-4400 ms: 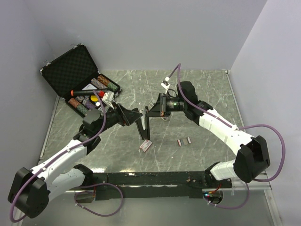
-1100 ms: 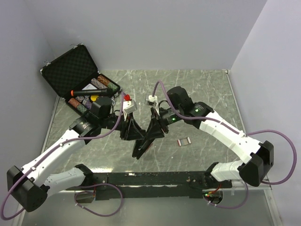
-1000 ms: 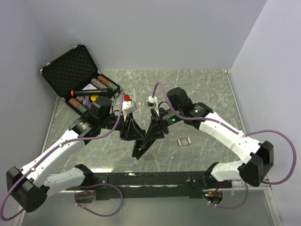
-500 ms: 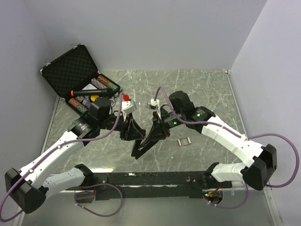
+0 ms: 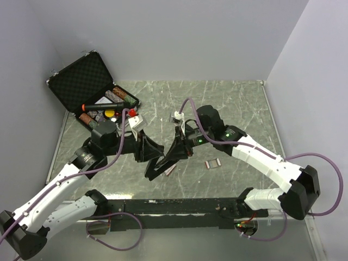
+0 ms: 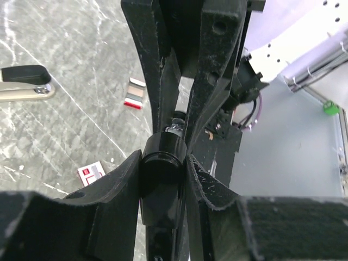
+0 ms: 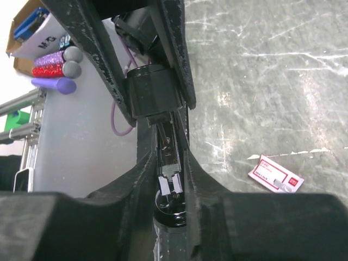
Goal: Unload the staples from the stapler
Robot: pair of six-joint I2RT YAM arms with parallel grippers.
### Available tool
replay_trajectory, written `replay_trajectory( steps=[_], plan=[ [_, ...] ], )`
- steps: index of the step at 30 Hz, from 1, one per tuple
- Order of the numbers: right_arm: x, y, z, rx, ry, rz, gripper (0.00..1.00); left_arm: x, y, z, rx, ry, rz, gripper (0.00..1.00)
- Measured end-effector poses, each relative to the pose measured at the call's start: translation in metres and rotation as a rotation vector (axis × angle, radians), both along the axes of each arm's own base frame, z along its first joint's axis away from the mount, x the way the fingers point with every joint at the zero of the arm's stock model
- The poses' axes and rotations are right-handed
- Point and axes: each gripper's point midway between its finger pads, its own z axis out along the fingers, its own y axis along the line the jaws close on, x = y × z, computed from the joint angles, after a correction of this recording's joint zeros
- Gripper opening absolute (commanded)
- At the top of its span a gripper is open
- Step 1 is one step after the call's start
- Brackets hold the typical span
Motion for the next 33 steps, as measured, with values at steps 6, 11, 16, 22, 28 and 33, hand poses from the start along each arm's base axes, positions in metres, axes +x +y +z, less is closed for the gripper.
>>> replay_trajectory(
  steps=[6,11,16,22,28,33],
  plan=[
    [0.005,0.002,-0.016,-0.03,0.048,-0.036,0.48,0.01,0.0,0.016,-0.06,-0.021,0.064,0.01],
    [0.004,0.002,-0.039,-0.078,0.111,-0.052,0.51,0.018,0.002,0.041,-0.137,-0.083,0.12,0.01],
    [0.004,0.007,-0.044,-0.077,0.14,-0.057,0.51,0.021,0.005,0.052,-0.181,-0.108,0.15,0.01],
    [0.006,0.018,-0.045,-0.061,0.179,-0.071,0.52,0.029,0.008,0.05,-0.212,-0.104,0.203,0.01],
    [0.008,0.035,-0.051,-0.048,0.224,-0.068,0.54,0.04,0.017,0.044,-0.225,-0.097,0.297,0.01],
    [0.009,0.046,-0.052,-0.014,0.241,-0.063,0.55,0.049,0.027,0.045,-0.25,-0.095,0.393,0.01]
  ],
)
